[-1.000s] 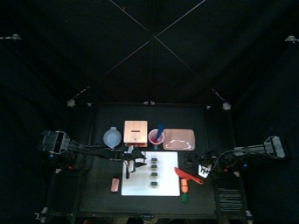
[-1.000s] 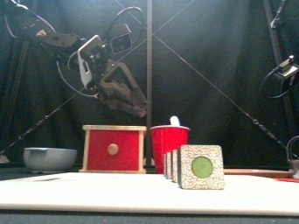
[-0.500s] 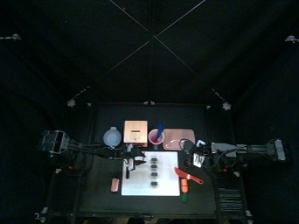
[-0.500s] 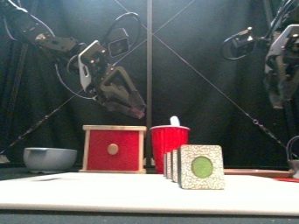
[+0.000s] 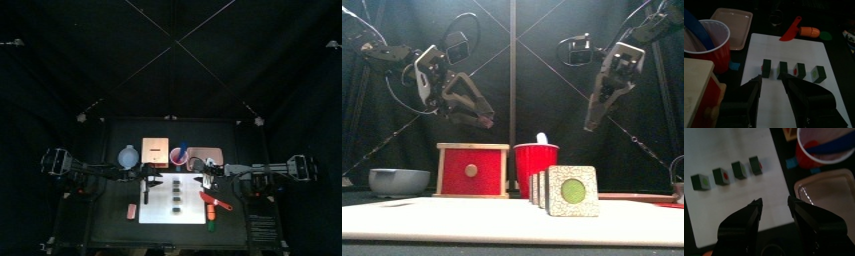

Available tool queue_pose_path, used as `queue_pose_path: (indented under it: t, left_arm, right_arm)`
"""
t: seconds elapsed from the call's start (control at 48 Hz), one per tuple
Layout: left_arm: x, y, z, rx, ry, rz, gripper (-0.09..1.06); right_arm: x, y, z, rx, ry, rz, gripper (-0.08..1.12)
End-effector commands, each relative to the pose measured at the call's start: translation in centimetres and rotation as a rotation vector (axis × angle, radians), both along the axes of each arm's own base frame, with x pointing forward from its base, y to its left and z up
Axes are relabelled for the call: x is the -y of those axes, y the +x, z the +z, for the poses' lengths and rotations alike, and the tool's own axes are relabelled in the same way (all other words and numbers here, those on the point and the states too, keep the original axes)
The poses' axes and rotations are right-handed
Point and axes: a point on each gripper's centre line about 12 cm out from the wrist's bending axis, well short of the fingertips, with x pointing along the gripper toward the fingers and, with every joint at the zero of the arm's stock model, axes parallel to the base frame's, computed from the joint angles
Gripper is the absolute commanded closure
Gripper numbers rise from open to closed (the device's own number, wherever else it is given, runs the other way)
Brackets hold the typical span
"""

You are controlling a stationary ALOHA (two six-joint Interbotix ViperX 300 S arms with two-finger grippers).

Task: Place sushi on board then cut the sushi with the knife then place the pieces on the plate
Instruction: Place the 4 sushi pieces on the plate

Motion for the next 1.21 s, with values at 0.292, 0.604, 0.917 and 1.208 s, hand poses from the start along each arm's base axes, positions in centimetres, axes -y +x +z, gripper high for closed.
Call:
queue_pose_path:
  t: [0.292,0.604,0.917,1.208]
  left_arm:
    - [-0.8,-0.4,0.2,0.012,0.004,0.023,0.21]
    - [-0.8,-0.8,-0.3,-0.005,0.001,0.024,0.21]
    - [-0.8,-1.0,-0.6,-0.012,0.001,0.024,0.21]
    - [-0.8,-1.0,-0.8,-0.018,-0.002,0.026,0.21]
  right_arm:
    - [-0.2,5.1,-1.1,0.078,0.008,0.026,0.14]
    - [-1.3,8.2,-3.5,0.017,0.005,0.067,0.14]
    - [-1.6,9.6,-5.4,-0.035,-0.001,0.084,0.15]
    - [-1.1,10.3,-7.1,-0.076,-0.014,0.084,0.15]
